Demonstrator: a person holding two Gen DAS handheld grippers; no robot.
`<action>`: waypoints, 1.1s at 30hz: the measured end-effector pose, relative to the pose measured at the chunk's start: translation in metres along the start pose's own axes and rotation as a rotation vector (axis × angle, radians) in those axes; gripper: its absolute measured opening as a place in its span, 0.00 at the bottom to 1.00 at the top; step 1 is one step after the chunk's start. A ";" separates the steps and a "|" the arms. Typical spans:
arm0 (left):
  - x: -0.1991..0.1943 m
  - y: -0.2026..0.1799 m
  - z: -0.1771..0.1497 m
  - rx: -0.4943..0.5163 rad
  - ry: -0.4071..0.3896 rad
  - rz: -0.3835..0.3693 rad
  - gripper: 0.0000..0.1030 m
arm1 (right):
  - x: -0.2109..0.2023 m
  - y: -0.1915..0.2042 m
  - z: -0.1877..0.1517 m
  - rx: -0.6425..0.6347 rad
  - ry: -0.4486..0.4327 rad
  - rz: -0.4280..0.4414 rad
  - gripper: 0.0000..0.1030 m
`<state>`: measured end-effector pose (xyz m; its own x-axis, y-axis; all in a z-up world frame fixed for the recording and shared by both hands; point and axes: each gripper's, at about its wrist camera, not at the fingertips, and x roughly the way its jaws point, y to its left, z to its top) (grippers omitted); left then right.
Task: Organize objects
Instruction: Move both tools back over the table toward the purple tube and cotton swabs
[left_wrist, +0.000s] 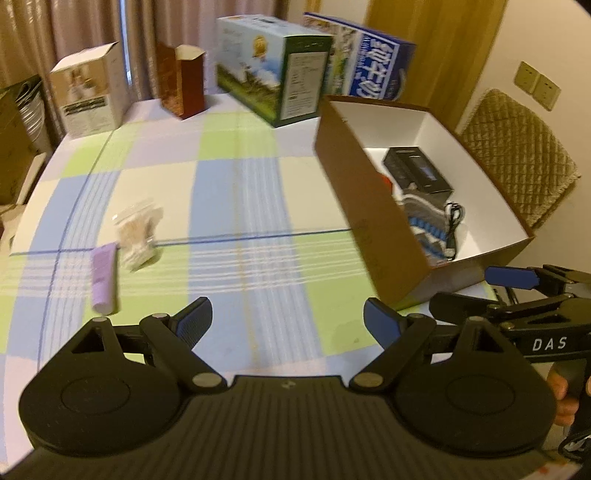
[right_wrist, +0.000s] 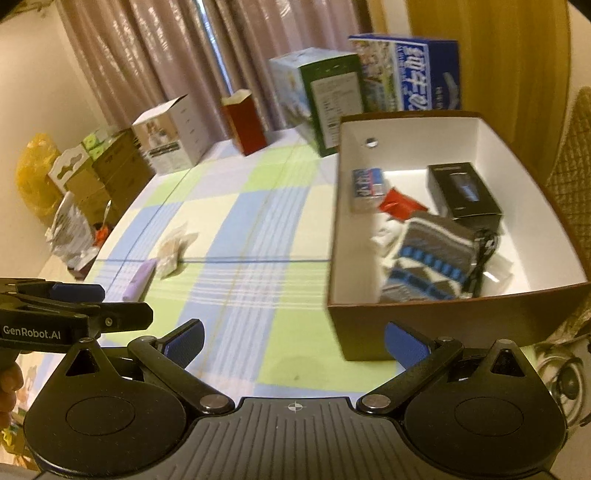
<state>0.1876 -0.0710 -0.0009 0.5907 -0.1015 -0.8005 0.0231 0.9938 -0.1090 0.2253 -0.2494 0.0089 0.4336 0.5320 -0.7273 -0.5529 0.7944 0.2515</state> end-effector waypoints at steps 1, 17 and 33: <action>-0.001 0.006 -0.002 -0.007 0.001 0.006 0.84 | 0.003 0.005 0.000 -0.004 0.005 0.005 0.98; -0.006 0.092 -0.021 -0.119 0.027 0.124 0.84 | 0.065 0.072 -0.006 -0.087 0.090 0.052 0.98; 0.026 0.164 -0.017 -0.184 0.067 0.201 0.84 | 0.133 0.117 0.010 -0.131 0.123 0.052 0.98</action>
<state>0.1929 0.0886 -0.0499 0.5137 0.0883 -0.8534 -0.2402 0.9697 -0.0443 0.2254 -0.0824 -0.0521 0.3161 0.5252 -0.7901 -0.6639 0.7174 0.2112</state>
